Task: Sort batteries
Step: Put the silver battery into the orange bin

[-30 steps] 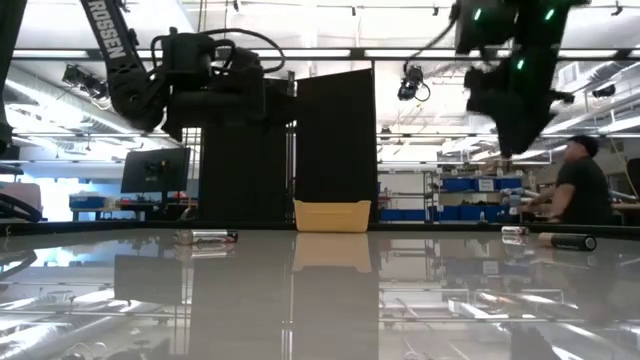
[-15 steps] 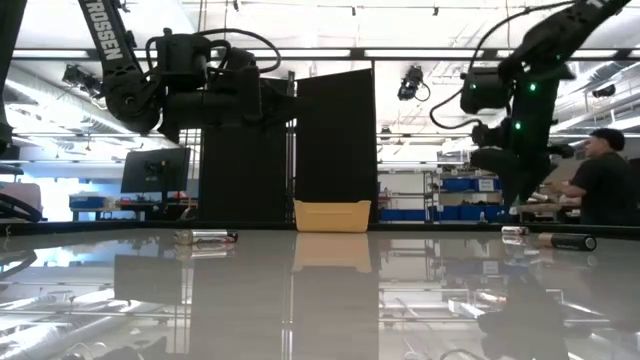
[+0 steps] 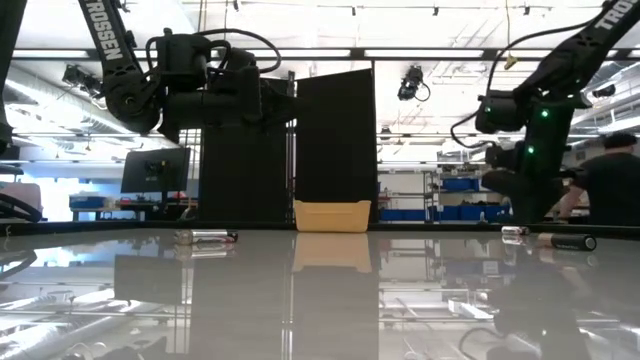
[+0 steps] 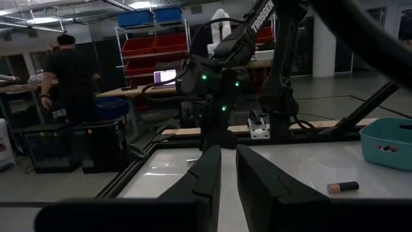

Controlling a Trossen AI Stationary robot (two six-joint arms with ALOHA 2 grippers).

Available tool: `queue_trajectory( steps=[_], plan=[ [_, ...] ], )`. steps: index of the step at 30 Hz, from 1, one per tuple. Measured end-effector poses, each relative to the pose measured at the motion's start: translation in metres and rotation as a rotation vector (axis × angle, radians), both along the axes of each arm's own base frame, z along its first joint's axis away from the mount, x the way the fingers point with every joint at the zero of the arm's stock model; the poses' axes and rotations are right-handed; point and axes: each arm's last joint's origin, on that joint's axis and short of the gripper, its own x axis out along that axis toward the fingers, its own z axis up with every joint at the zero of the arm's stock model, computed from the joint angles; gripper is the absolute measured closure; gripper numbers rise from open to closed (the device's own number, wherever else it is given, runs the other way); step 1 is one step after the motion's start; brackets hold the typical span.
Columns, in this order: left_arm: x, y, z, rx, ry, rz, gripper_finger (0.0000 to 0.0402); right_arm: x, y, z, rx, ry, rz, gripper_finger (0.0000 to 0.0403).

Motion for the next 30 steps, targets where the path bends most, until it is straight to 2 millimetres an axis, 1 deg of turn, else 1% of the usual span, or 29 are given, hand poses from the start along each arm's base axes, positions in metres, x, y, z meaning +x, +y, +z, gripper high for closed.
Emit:
queue_trajectory(
  steps=[4, 9, 14, 18, 20, 24, 28, 30],
  plan=[
    [0.000, 0.000, 0.000, 0.000, 0.001, 0.000, 0.0346, -0.001, 0.000, -0.001, 0.003, -0.012, 0.000, 0.0238],
    [0.000, 0.000, -0.002, -0.021, 0.022, -0.012, 0.0346, 0.002, -0.003, 0.003, -0.006, -0.004, 0.036, 0.0236],
    [-0.002, -0.005, -0.005, -0.110, 0.145, -0.118, 0.0358, 0.003, -0.003, 0.005, -0.003, 0.003, 0.065, 0.0237],
    [-0.007, -0.013, 0.003, -0.141, 0.234, -0.152, 0.0377, 0.003, -0.003, 0.005, 0.003, 0.003, 0.078, 0.0236],
    [-0.008, -0.019, 0.011, -0.166, 0.302, -0.169, 0.0384, 0.003, -0.003, 0.005, 0.004, 0.009, 0.100, 0.0236],
    [-0.006, -0.033, 0.026, -0.195, 0.503, -0.171, 0.0389, 0.003, -0.003, 0.005, 0.002, 0.019, 0.125, 0.0237],
    [-0.004, -0.049, 0.036, -0.211, 0.717, -0.142, 0.0389, 0.004, -0.002, 0.005, 0.019, -0.006, 0.154, 0.0236],
    [-0.005, -0.056, 0.039, -0.257, 0.820, -0.141, 0.0388, 0.006, -0.001, 0.006, 0.027, -0.021, 0.192, 0.0236]
  ],
)
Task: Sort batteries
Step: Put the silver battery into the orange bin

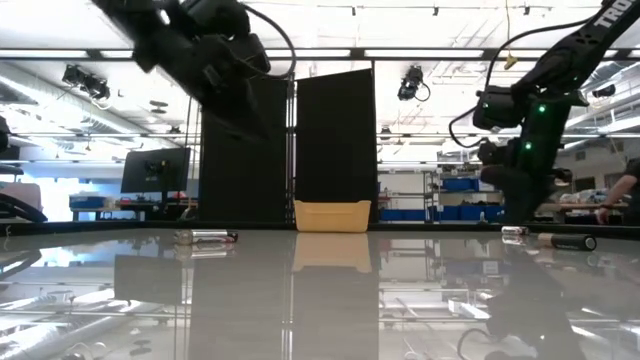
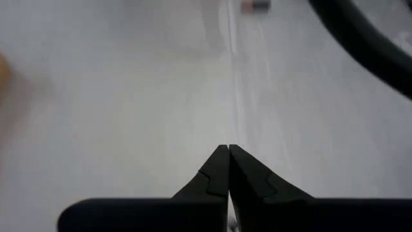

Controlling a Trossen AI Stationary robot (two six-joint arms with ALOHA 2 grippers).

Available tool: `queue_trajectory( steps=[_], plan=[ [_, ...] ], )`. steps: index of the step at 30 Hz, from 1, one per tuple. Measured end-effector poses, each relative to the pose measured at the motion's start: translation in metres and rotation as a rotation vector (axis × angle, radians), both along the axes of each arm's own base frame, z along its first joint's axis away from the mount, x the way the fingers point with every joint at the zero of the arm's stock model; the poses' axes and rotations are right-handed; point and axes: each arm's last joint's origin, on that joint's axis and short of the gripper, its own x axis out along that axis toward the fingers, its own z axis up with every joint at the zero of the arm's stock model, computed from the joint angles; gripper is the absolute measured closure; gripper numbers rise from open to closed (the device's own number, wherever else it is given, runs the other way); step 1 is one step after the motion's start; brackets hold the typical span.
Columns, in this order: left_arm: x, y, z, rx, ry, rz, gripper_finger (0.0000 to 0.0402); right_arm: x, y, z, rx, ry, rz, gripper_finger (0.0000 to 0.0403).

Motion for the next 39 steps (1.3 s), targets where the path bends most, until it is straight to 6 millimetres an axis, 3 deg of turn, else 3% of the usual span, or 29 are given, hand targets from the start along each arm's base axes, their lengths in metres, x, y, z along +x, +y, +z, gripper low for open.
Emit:
queue_trajectory(
  steps=[10, 18, 28, 39],
  plan=[
    [-0.008, -0.029, -0.011, -0.155, 0.298, 0.164, 0.0381, 0.016, 0.012, 0.008, -0.049, -0.065, 0.109, 0.0238],
    [0.001, -0.043, -0.031, -0.139, 0.374, 0.246, 0.0312, 0.027, 0.023, 0.018, -0.101, -0.138, 0.174, 0.0240],
    [0.012, -0.043, -0.056, -0.155, 0.437, 0.324, 0.0230, 0.031, 0.028, 0.024, -0.136, -0.180, 0.207, 0.0240],
    [0.019, -0.043, -0.075, -0.144, 0.479, 0.325, 0.0229, 0.032, 0.028, 0.026, -0.155, -0.186, 0.205, 0.0241]
  ],
)
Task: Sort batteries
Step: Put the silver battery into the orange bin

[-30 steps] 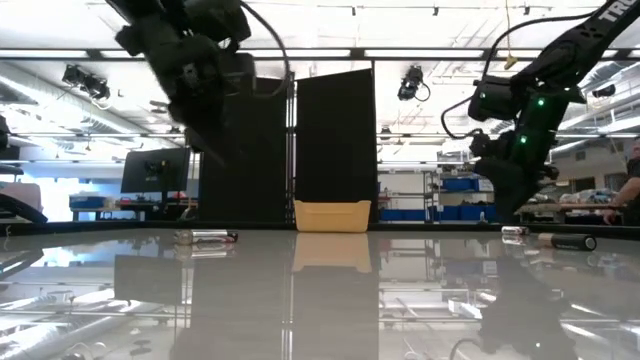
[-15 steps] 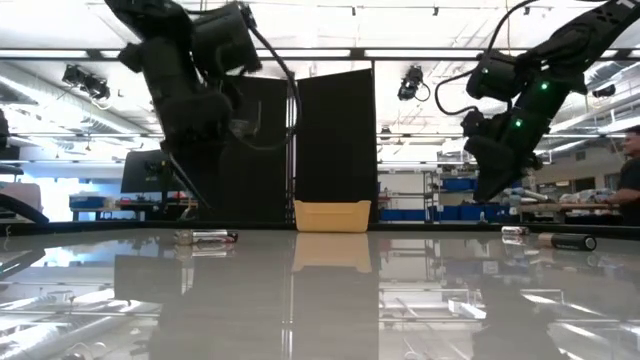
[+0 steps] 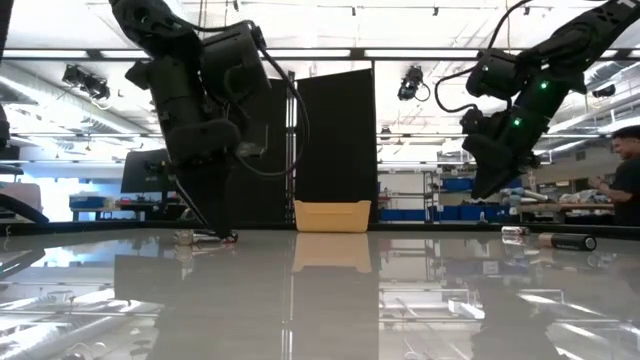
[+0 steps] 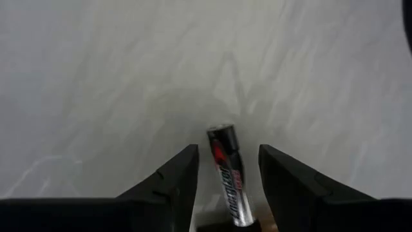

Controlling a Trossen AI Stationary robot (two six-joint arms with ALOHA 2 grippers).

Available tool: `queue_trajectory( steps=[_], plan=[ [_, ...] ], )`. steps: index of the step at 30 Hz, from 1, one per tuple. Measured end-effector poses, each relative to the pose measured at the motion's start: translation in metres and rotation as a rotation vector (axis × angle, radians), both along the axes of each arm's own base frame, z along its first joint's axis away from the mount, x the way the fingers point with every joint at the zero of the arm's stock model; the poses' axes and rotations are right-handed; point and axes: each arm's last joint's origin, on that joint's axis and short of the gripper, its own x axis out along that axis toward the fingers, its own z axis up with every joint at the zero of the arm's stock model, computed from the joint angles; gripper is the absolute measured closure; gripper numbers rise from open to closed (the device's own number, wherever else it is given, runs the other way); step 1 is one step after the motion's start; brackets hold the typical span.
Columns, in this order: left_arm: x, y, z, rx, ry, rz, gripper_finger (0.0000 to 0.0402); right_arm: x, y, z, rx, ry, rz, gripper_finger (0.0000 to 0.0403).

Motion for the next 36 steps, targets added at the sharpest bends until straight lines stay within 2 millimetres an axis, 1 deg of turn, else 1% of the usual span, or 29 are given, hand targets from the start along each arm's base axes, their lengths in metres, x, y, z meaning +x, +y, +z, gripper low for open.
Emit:
queue_trajectory(
  steps=[5, 7, 10, 14, 15, 20, 22, 25, 28, 31, 36],
  plan=[
    [0.002, 0.002, -0.003, 0.021, 0.005, 0.014, 0.0232, 0.004, 0.000, 0.002, -0.020, -0.029, 0.011, 0.0245],
    [0.002, 0.003, -0.003, 0.029, 0.005, 0.021, 0.0242, 0.005, 0.001, 0.003, -0.025, -0.037, 0.020, 0.0246],
    [0.001, 0.005, -0.003, 0.051, 0.009, 0.028, 0.0280, 0.008, 0.003, 0.003, -0.033, -0.050, 0.035, 0.0249],
    [0.001, 0.005, -0.004, 0.075, 0.011, 0.003, 0.0349, 0.011, 0.006, 0.004, -0.042, -0.064, 0.057, 0.0252],
    [0.002, 0.005, -0.003, 0.080, 0.008, -0.006, 0.0357, 0.012, 0.007, 0.005, -0.043, -0.067, 0.061, 0.0253],
    [0.004, 0.007, 0.000, 0.078, 0.018, -0.038, 0.0357, 0.015, 0.009, 0.006, -0.051, -0.079, 0.079, 0.0253],
    [0.008, 0.011, 0.009, 0.090, 0.034, -0.055, 0.0357, 0.015, 0.011, 0.007, -0.055, -0.086, 0.084, 0.0253],
    [0.021, 0.020, 0.033, 0.149, -0.011, -0.083, 0.0357, 0.014, 0.013, 0.011, -0.067, -0.106, 0.095, 0.0253],
    [0.032, 0.035, 0.055, 0.208, -0.041, -0.123, 0.0357, 0.013, 0.017, 0.017, -0.084, -0.134, 0.112, 0.0253],
    [0.041, 0.060, 0.078, 0.267, -0.107, -0.131, 0.0357, 0.014, 0.022, 0.023, -0.101, -0.164, 0.135, 0.0253],
    [0.047, 0.114, 0.115, 0.375, -0.183, -0.129, 0.0357, 0.021, 0.032, 0.027, -0.120, -0.212, 0.193, 0.0253]
  ],
)
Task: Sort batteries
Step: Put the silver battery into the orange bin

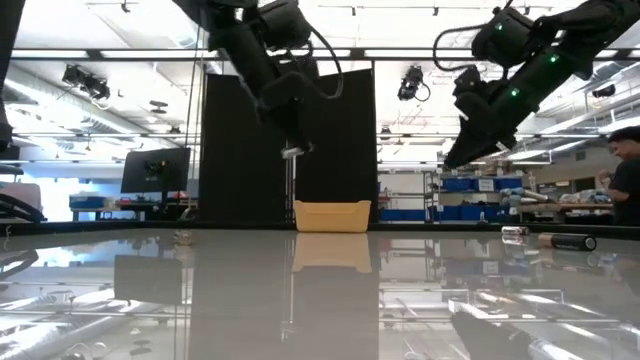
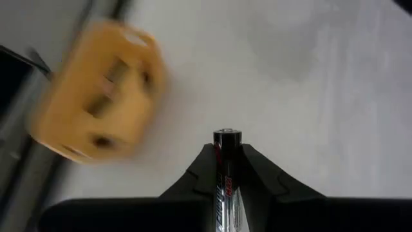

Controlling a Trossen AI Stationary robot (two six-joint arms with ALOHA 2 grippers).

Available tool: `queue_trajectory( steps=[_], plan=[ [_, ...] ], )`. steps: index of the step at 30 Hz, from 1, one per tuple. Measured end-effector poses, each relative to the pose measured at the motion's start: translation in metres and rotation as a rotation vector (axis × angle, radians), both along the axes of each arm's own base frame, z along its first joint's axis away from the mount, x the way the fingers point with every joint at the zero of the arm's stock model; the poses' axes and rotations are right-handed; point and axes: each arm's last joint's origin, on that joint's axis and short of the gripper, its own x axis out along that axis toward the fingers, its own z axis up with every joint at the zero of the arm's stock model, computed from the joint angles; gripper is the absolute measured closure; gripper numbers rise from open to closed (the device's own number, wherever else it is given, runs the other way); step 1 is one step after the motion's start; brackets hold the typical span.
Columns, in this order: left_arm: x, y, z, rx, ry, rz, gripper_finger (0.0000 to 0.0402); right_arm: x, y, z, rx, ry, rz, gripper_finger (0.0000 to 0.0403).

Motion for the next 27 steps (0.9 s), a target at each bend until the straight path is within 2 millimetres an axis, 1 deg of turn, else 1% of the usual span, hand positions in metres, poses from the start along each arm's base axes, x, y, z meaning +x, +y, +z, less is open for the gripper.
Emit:
queue_trajectory(
  steps=[2, 5, 8, 12, 14, 18, 20, 22, 25, 27],
  plan=[
    [0.004, 0.021, 0.009, 0.031, -0.003, -0.012, 0.0357, 0.004, 0.005, 0.002, -0.012, -0.029, 0.030, 0.0254],
    [0.017, 0.053, 0.010, 0.019, 0.019, -0.038, 0.0357, 0.011, 0.012, 0.006, -0.031, -0.079, 0.075, 0.0273],
    [0.032, 0.084, 0.005, -0.001, 0.067, -0.069, 0.0357, 0.016, 0.020, 0.010, -0.045, -0.120, 0.118, 0.0314],
    [0.050, 0.118, -0.006, 0.015, 0.118, -0.102, 0.0357, 0.019, 0.030, 0.011, -0.088, -0.115, 0.145, 0.0386],
    [0.057, 0.130, -0.013, 0.023, 0.129, -0.105, 0.0357, 0.020, 0.033, 0.011, -0.115, -0.105, 0.140, 0.0391],
    [0.062, 0.149, -0.029, 0.021, 0.159, -0.109, 0.0357, 0.021, 0.037, 0.012, -0.121, -0.108, 0.153, 0.0380],
    [0.060, 0.156, -0.038, 0.004, 0.174, -0.100, 0.0357, 0.022, 0.040, 0.012, -0.123, -0.117, 0.163, 0.0387],
    [0.057, 0.161, -0.044, -0.019, 0.183, -0.092, 0.0357, 0.023, 0.041, 0.013, -0.129, -0.127, 0.169, 0.0394],
    [0.051, 0.159, -0.046, -0.056, 0.251, -0.086, 0.0357, 0.024, 0.043, 0.014, -0.132, -0.134, 0.179, 0.0391],
    [0.051, 0.150, -0.040, -0.059, 0.259, -0.101, 0.0357, 0.024, 0.045, 0.014, -0.132, -0.134, 0.185, 0.0388]
  ],
)
